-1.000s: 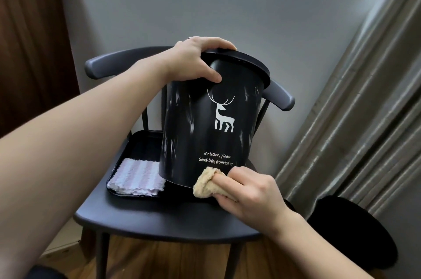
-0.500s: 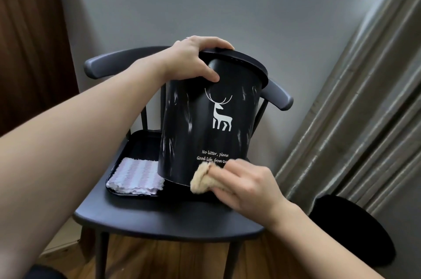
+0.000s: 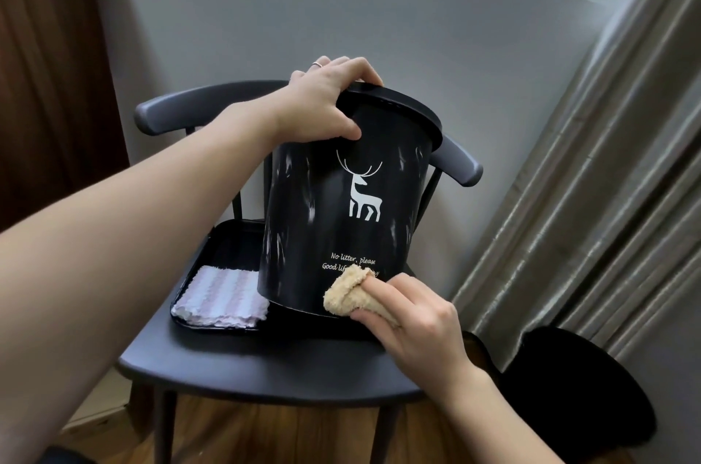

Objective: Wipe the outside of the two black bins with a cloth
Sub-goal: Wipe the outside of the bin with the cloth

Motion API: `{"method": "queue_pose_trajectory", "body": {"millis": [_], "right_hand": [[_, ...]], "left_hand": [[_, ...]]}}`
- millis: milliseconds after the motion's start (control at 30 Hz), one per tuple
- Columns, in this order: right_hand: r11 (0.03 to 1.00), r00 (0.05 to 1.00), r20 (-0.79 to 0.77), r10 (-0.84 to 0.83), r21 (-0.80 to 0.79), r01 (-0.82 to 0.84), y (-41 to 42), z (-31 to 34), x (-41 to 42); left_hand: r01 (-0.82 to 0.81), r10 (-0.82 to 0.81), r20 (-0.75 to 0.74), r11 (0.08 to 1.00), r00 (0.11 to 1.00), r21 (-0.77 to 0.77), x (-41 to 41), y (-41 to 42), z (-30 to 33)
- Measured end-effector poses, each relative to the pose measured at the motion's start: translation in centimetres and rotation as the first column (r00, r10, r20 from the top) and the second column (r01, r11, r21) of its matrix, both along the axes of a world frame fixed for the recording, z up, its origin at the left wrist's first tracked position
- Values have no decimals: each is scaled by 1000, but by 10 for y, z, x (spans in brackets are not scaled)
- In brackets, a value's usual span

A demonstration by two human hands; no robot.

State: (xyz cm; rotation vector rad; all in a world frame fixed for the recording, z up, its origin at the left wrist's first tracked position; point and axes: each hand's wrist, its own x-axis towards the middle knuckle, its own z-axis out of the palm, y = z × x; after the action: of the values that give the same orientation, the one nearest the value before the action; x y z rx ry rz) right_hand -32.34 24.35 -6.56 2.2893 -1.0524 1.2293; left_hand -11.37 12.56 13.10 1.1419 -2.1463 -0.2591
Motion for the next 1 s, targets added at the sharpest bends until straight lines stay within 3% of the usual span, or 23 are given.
{"method": "queue_pose_trajectory", "body": {"millis": [300, 467, 633, 867, 1000], "right_hand": [[999, 999, 14, 49, 8, -49, -1, -4, -1], [997, 997, 4, 78, -15, -78, 0, -2, -1], [995, 995, -44, 95, -21, -96, 4, -1, -4], [997, 974, -223, 35, -60, -50, -1, 15, -6], [994, 975, -221, -10, -107, -14, -18, 52, -3]], "left_hand": [[-57, 72, 163, 994, 984, -94, -18, 6, 1], [-17, 24, 94, 998, 995, -67, -14, 8, 2], [-14, 15, -10, 998, 1000, 69, -2, 3, 1], [38, -35, -26, 991, 999, 127, 9, -1, 1], [59, -53, -46, 988, 998, 141, 12, 4, 0]]}}
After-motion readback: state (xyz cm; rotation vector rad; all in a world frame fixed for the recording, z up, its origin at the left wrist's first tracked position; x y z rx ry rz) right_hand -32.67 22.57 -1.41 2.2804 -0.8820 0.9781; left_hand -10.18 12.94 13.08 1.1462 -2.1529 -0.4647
